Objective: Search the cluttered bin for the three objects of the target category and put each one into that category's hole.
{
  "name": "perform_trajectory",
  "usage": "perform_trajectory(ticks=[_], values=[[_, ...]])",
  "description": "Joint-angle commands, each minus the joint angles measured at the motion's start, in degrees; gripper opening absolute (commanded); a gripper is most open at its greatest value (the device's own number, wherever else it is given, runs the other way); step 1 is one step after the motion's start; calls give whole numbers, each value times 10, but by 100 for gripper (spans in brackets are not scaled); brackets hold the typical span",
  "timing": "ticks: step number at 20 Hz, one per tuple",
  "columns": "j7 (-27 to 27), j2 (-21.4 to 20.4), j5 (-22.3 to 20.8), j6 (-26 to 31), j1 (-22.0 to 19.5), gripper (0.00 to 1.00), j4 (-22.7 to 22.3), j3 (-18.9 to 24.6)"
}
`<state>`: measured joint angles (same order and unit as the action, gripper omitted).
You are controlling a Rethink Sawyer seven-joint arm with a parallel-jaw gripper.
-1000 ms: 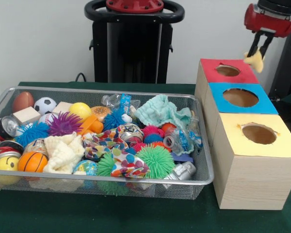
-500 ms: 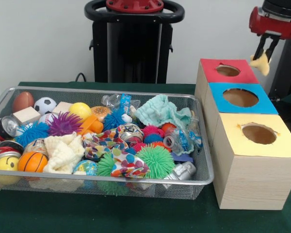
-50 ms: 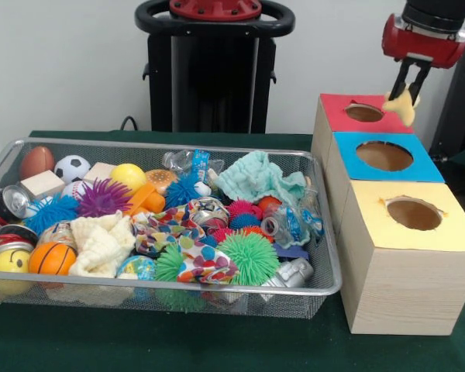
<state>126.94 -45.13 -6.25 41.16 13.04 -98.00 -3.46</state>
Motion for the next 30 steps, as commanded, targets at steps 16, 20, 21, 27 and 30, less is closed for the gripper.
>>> perform_trajectory(ticks=[16, 20, 21, 27, 30], values=[[17, 48, -32, -104, -28, 0, -23, 27], [11, 39, -36, -128, -37, 0, -51, 28], [7, 35, -38, -134, -42, 0, -58, 29], [-6, 4, -57, -179, -87, 0, -138, 20], [-6, -11, -69, -194, -103, 0, -169, 10]])
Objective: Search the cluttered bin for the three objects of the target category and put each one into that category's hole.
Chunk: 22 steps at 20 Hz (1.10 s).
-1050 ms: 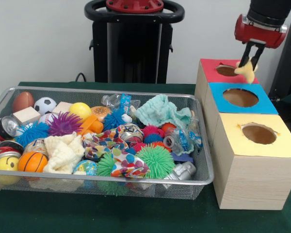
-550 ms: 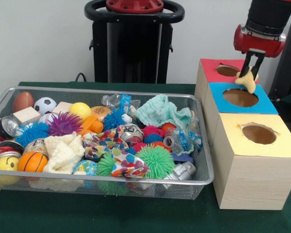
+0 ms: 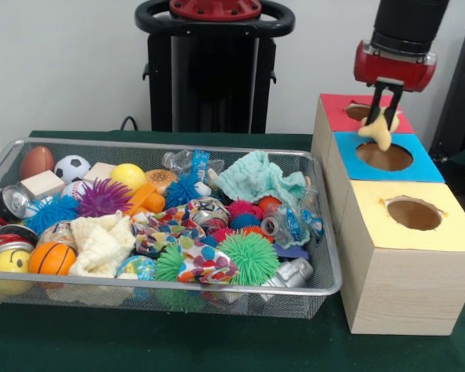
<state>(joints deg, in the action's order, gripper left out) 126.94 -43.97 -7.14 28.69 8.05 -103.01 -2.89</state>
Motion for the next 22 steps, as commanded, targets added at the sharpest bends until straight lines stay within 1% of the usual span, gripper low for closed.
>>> perform_trajectory(ticks=[1, 3, 6, 9, 12, 15, 17, 22], values=[[-8, -31, -63, -73, -60, 0, -129, 5], [-13, -52, -69, -68, -69, 0, -151, 9], [-1, -74, -84, -59, -54, 0, -170, -7], [22, -79, -105, -50, -18, 0, -173, -34], [49, -78, -114, -42, 20, 0, -170, -54], [70, -74, -113, -34, 55, 0, -165, -68], [77, -71, -109, -38, 72, 0, -165, -73], [67, -84, -96, -27, 91, 0, -175, -73]])
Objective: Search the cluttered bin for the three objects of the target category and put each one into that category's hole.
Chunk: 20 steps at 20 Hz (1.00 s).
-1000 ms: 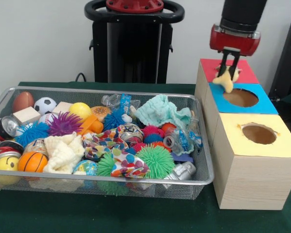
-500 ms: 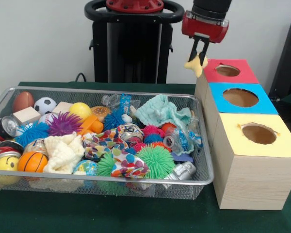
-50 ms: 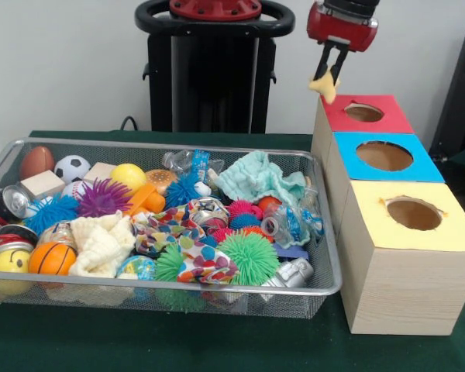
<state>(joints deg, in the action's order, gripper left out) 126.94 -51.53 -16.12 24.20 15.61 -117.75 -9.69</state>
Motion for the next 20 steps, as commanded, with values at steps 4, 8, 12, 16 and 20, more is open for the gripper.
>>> perform_trajectory(ticks=[4, 8, 12, 16, 20], values=[[49, -25, 3, 34, 11, 0, -39, 3], [19, -59, 18, 57, -12, 0, -59, 24], [-14, -86, 17, 85, -36, 0, -65, 34], [-21, -87, -6, 105, -46, 0, -44, 20], [-27, -95, -17, 147, -50, 0, -18, 15]])
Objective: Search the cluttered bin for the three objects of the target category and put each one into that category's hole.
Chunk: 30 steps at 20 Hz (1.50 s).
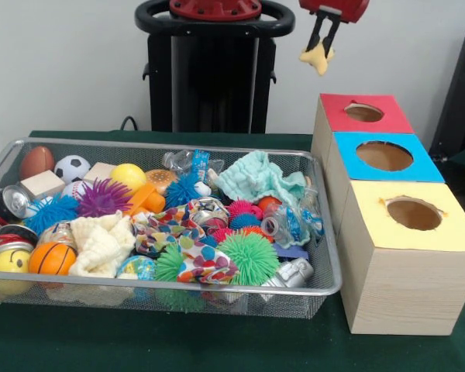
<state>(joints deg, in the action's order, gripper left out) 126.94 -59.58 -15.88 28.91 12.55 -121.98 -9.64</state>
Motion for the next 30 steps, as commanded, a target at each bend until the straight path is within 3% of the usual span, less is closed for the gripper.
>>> perform_trajectory(ticks=[1, 5, 14, 19, 25, 30], values=[[-28, -11, -15, 87, -27, 0, 23, 25], [-37, 5, 16, 49, -64, 0, 14, 74], [-19, 43, 8, 44, -85, 0, 48, 100], [-13, 57, 16, 19, -94, 0, 40, 124], [-1, 76, 9, -13, -98, 0, 37, 141], [34, 97, 12, -33, -75, 0, 42, 143]])
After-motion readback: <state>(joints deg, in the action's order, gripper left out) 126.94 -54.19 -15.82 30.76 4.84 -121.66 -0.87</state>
